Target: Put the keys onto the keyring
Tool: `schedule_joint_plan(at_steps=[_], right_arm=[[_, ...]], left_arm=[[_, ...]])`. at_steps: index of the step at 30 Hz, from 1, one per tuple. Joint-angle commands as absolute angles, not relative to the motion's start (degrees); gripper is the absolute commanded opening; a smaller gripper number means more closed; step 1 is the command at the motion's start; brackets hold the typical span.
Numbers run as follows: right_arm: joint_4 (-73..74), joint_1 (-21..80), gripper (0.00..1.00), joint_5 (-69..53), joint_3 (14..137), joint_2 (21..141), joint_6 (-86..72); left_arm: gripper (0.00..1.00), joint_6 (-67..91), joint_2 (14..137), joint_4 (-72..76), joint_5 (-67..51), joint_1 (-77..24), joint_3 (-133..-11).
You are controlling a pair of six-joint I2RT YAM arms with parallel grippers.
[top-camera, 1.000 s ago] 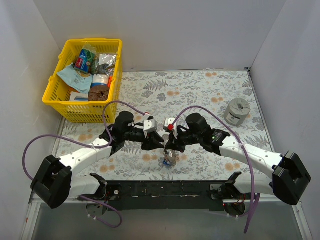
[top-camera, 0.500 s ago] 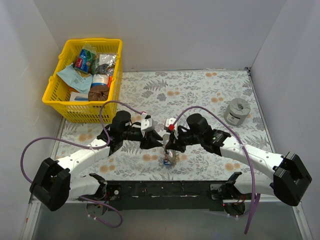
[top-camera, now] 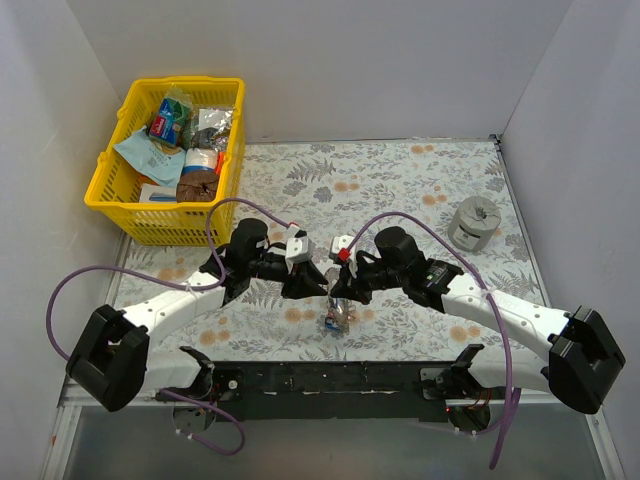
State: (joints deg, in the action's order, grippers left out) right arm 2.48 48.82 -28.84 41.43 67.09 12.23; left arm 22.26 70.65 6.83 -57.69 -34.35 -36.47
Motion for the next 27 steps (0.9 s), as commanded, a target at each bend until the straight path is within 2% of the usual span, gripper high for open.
schedule_joint_plan(at_steps=[1, 14, 25, 27], right_arm=[[-1.14, 48.60, 0.01, -30.06, 41.57, 65.83, 12.22], [-1.32, 48.52, 0.01, -30.23, 41.48, 65.74, 12.13], [-1.49, 48.52, 0.01, -30.67, 41.31, 66.27, 12.13], [-1.58, 48.52, 0.01, -30.67, 41.31, 66.18, 12.13]], left_arm=[[0.29, 21.45, 71.19, 6.42, -59.50, -34.45, -38.76], [0.27, 20.92, 73.21, 6.06, -59.33, -35.24, -39.73], [0.16, 20.65, 73.56, 5.80, -59.85, -35.24, -40.34], [0.11, 20.65, 73.83, 5.71, -59.94, -35.16, -40.52]])
